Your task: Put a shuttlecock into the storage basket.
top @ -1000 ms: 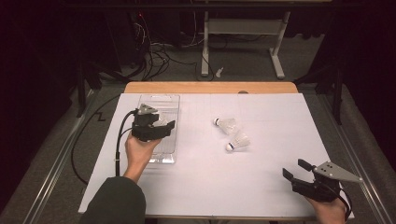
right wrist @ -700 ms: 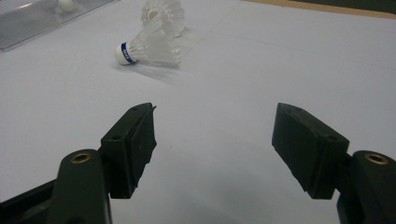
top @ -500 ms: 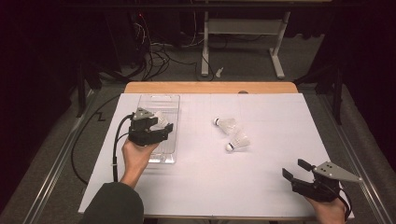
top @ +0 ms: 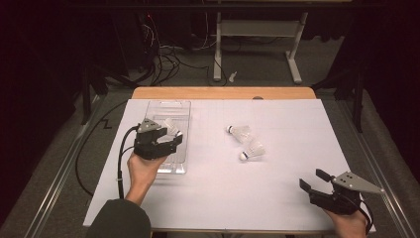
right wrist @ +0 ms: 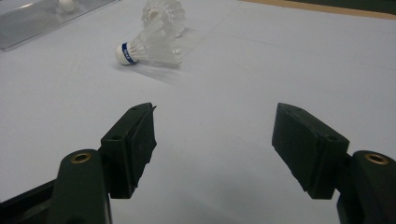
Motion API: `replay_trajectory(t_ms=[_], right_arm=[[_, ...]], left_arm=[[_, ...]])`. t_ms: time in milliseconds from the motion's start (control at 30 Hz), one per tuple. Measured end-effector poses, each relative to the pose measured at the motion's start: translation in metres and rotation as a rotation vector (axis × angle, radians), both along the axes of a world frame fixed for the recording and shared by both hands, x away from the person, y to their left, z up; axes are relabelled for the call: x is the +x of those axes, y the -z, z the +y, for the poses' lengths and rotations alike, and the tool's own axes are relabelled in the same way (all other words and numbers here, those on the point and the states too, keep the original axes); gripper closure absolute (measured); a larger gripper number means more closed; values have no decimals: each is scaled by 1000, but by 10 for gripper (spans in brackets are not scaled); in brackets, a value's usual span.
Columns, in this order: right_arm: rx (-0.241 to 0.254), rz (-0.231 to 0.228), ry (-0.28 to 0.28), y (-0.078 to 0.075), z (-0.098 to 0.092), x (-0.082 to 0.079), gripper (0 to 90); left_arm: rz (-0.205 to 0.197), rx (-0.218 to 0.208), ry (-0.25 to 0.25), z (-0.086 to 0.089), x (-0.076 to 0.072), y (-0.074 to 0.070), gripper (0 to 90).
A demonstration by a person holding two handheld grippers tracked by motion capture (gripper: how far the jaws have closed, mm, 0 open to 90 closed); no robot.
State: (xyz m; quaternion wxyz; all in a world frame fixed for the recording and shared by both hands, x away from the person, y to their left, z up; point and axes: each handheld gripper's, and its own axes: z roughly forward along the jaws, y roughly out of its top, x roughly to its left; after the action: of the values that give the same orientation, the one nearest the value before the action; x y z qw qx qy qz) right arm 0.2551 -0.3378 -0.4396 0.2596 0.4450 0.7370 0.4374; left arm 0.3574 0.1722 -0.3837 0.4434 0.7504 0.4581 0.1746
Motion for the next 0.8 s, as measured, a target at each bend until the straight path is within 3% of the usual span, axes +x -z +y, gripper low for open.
replay_trajectory(t_ms=[800], right_arm=[[-1, 0, -1, 0, 0, 0, 306]], left_arm=[[-6, -34, 7, 10, -17, 3, 364]])
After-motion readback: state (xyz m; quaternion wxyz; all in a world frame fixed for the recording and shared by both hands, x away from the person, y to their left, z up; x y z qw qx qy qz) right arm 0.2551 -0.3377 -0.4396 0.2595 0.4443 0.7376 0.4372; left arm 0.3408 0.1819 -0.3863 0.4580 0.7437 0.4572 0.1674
